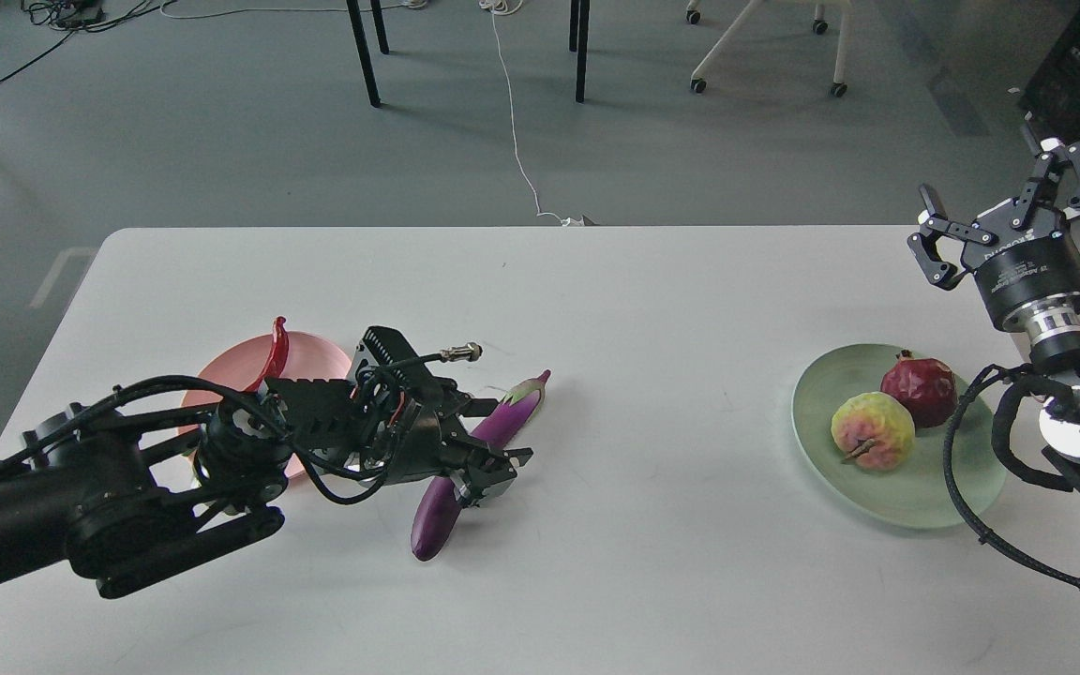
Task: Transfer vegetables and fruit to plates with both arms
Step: 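Reach the left gripper to the purple eggplant and grasp it, then carry the eggplant onto the pink plate and lower it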
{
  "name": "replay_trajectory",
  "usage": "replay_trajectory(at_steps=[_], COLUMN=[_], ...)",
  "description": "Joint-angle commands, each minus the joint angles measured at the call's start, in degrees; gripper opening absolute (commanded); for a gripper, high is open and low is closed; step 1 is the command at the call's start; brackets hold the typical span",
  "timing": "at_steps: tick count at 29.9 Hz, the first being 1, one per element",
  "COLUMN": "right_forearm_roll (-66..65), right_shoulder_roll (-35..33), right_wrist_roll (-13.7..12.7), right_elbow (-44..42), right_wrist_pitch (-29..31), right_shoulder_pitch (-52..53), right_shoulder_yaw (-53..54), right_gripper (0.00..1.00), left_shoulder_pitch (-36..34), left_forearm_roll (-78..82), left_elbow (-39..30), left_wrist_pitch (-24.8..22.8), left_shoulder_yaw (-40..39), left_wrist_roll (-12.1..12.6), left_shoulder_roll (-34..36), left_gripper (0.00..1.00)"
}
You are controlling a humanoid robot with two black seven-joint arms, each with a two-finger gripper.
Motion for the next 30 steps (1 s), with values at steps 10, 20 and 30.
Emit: replay_trajectory(at_steps=[10, 20, 30], right_forearm_roll=[0.0, -0.1, -0.1], right_shoulder_roll=[-0.1, -0.1, 0.9], right_wrist_roll=[0.0, 0.0, 0.0], right_elbow=[-0.3, -0.5, -2.3], right_wrist_pitch=[0.1, -0.1, -0.8], right_shoulder_pitch=[0.3, 0.7, 3.2], right_shoulder_yaw=[-0.1, -0.4, -2.3], right_gripper=[0.99, 0.99, 0.99], left_shoulder_pitch=[1.2, 1.1, 0.4], left_forearm_roll=[0.0, -2.2, -5.3], left_elbow=[2.1, -3.6, 1.7], left_wrist_pitch=[-0.3, 0.2, 1.4], left_shoulder_yaw=[1.6, -2.1, -2.1], left_wrist_roll=[0.0, -1.4, -2.8], left_shoulder_roll=[-0.2, 9.2, 16.3], left_gripper=[0.22, 0.10, 0.12])
